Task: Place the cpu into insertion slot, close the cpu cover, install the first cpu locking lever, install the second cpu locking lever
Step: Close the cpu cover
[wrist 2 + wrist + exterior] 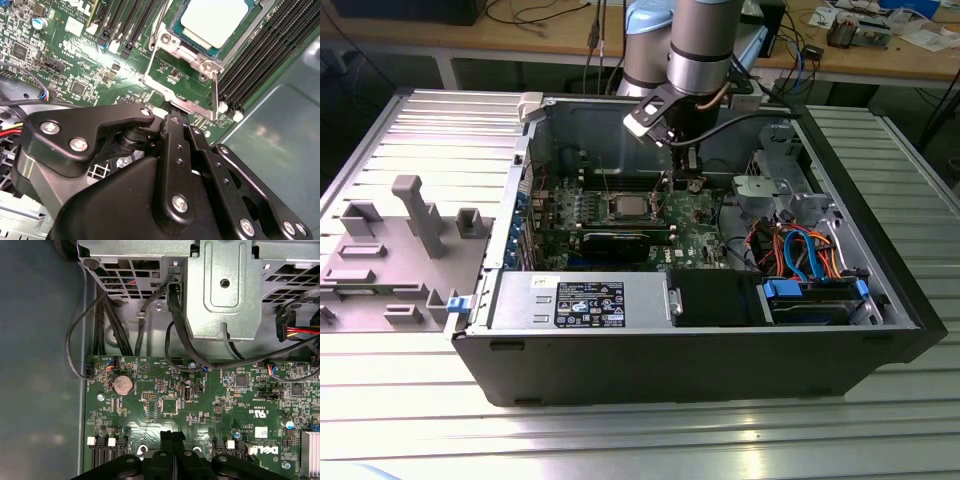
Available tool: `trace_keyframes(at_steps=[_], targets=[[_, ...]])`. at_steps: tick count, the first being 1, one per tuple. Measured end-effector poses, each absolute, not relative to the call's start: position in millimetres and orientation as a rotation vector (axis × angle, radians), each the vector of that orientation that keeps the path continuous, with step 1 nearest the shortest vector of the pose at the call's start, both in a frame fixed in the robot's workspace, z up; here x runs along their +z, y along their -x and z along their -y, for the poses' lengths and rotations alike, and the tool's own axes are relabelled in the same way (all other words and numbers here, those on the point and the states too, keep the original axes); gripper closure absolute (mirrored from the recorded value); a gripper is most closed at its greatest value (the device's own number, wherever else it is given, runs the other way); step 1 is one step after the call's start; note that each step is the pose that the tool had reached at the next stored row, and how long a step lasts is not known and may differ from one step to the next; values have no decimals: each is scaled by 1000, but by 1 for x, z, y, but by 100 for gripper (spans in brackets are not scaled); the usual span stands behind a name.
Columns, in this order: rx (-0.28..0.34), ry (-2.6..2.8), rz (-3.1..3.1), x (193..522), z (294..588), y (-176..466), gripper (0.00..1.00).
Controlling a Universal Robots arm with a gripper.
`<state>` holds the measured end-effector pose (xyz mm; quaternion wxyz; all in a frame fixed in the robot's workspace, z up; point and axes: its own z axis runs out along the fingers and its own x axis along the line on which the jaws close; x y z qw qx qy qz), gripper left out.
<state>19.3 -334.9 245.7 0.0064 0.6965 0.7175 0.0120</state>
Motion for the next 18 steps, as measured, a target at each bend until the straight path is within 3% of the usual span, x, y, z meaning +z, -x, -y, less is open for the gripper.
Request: trace_keyframes(at_steps=[18], targets=[[38,-2179,-2245,246,335,-13,89]])
